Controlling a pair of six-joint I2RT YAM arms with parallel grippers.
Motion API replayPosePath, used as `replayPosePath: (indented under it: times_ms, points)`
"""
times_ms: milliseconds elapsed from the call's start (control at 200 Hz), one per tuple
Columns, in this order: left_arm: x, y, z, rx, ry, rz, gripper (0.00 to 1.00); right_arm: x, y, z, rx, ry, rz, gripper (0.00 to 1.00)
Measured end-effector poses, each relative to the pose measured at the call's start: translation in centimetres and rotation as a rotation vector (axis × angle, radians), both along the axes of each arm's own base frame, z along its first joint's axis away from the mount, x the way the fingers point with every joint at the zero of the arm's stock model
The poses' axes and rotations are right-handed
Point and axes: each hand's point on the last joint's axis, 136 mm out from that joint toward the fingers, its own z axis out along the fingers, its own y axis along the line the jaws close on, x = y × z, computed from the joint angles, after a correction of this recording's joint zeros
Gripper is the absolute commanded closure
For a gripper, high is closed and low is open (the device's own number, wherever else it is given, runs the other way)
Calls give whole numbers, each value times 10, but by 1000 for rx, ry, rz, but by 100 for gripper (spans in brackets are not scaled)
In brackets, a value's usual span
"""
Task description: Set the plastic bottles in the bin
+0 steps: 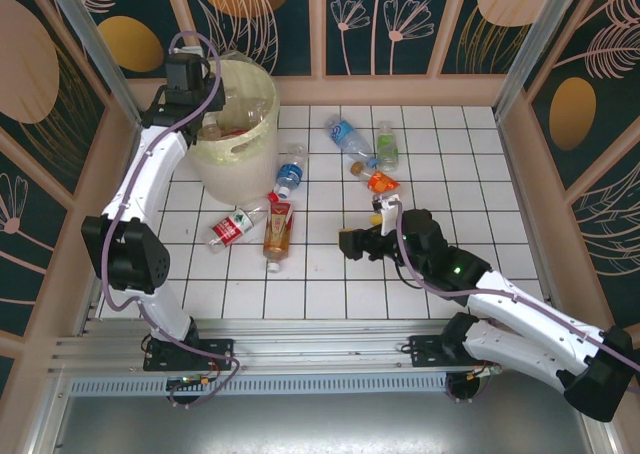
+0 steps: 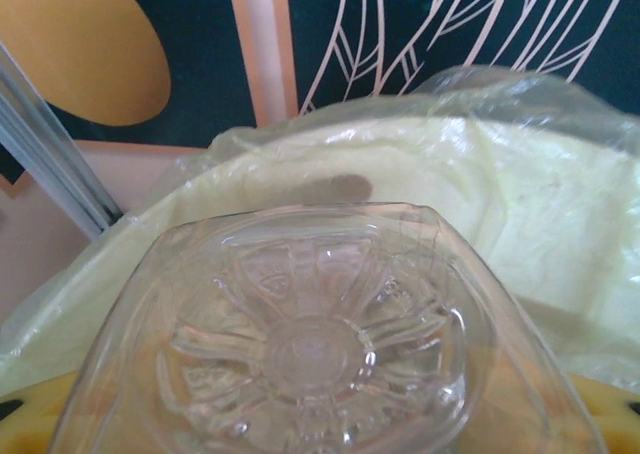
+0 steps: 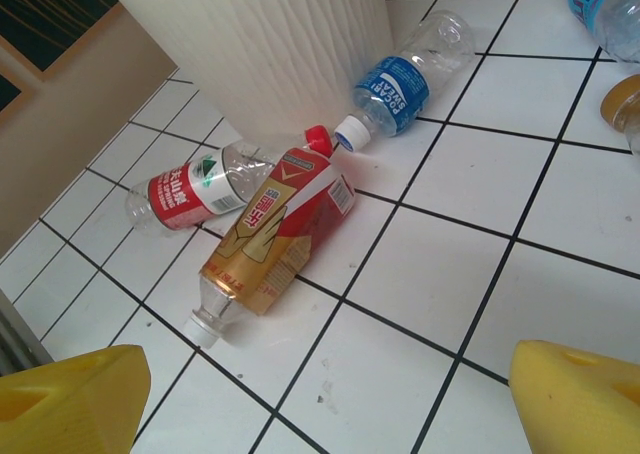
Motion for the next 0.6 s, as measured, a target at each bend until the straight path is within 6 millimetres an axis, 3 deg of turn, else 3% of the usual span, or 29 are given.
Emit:
replayPosePath:
  times_ms: [130,340,525,600]
  points:
    - [5,1,-10,16,13,2,32,3,-1,-3,-4,11,-22,7]
    - [8,0,-18,22,30,-2,7,14,-10,-17,-50,38,-112,7]
    - [3,-9,-19,-34,49,-36,1,16,-8,-23,-76,55,-110,7]
    - [-5,-17,-10,-84,43,-72,1,17,-6,-22,-81,55,-102,7]
